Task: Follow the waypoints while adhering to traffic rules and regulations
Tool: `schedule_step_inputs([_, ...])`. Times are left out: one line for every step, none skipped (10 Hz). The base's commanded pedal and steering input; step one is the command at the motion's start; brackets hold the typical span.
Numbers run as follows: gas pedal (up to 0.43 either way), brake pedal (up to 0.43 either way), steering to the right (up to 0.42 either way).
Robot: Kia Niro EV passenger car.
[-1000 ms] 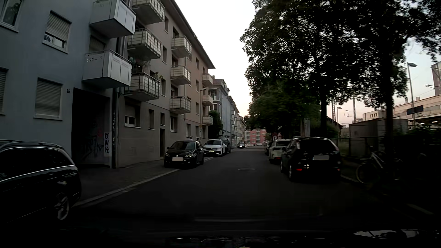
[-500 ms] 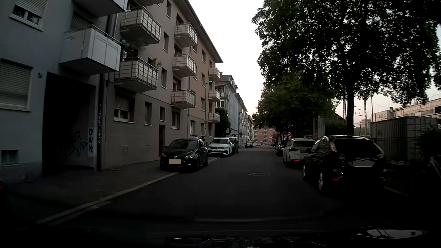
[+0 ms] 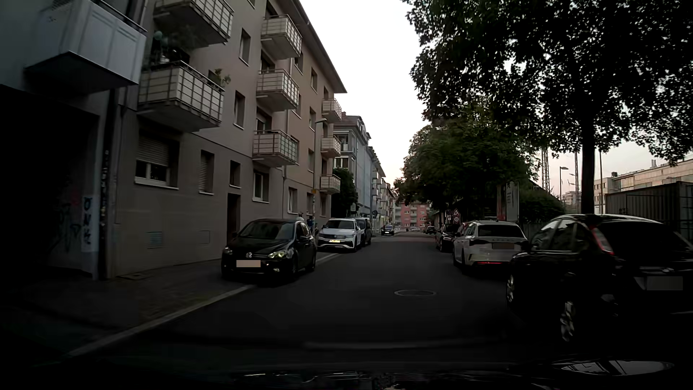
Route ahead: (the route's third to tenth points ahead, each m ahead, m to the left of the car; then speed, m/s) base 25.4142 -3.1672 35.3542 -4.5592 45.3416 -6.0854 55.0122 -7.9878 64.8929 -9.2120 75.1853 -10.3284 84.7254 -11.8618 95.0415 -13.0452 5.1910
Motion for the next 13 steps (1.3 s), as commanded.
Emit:
schedule_step_inputs([0.059,0.0,0.057])
schedule_step_inputs([0.059,0.0,0.062])
schedule_step_inputs([0.059,0.0,0.064])
schedule_step_inputs([0.059,0.0,0.064])
schedule_step_inputs([0.059,0.0,0.061])
schedule_step_inputs([0.059,0.0,0.056])
schedule_step_inputs([0.059,0.0,0.052])
schedule_step_inputs([0.059,0.0,0.049])
schedule_step_inputs([0.059,0.0,0.046])
schedule_step_inputs([0.059,0.0,0.042])
schedule_step_inputs([0.059,0.0,0.037])
schedule_step_inputs([0.059,0.0,0.033])
schedule_step_inputs([0.059,0.0,0.031])
